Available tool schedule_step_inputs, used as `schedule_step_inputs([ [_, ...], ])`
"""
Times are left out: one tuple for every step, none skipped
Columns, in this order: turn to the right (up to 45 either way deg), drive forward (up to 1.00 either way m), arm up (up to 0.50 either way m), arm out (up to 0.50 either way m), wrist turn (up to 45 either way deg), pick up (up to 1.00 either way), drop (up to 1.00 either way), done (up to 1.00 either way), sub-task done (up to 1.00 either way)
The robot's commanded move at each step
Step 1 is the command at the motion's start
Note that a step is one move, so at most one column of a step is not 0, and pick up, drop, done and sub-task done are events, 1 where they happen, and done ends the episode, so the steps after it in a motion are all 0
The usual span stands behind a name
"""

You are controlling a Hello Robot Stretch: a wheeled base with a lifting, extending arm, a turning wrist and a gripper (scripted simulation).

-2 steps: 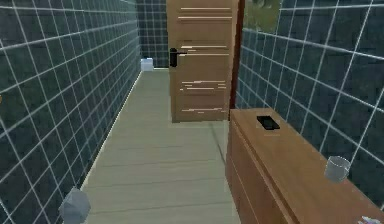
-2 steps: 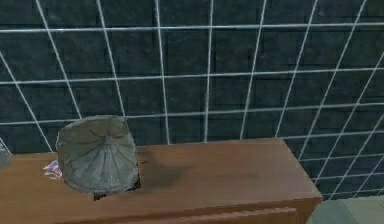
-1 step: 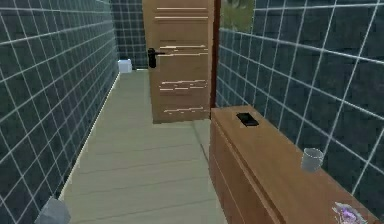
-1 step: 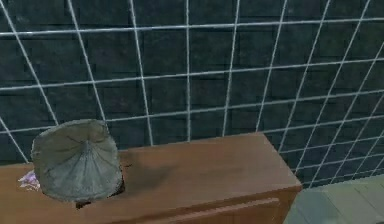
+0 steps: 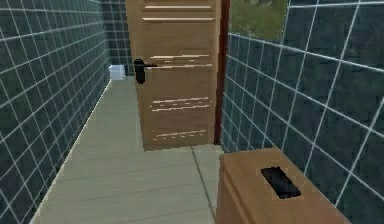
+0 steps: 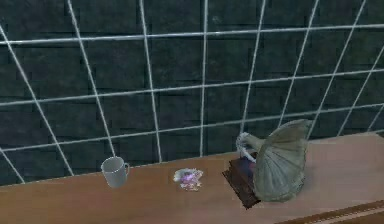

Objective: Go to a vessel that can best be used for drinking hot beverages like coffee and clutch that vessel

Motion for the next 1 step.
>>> schedule_step_inputs([
  [-21.0, 0.00, 0.00, 0.00, 0.0, 0.00, 0.00, 0.00, 0.00],
])
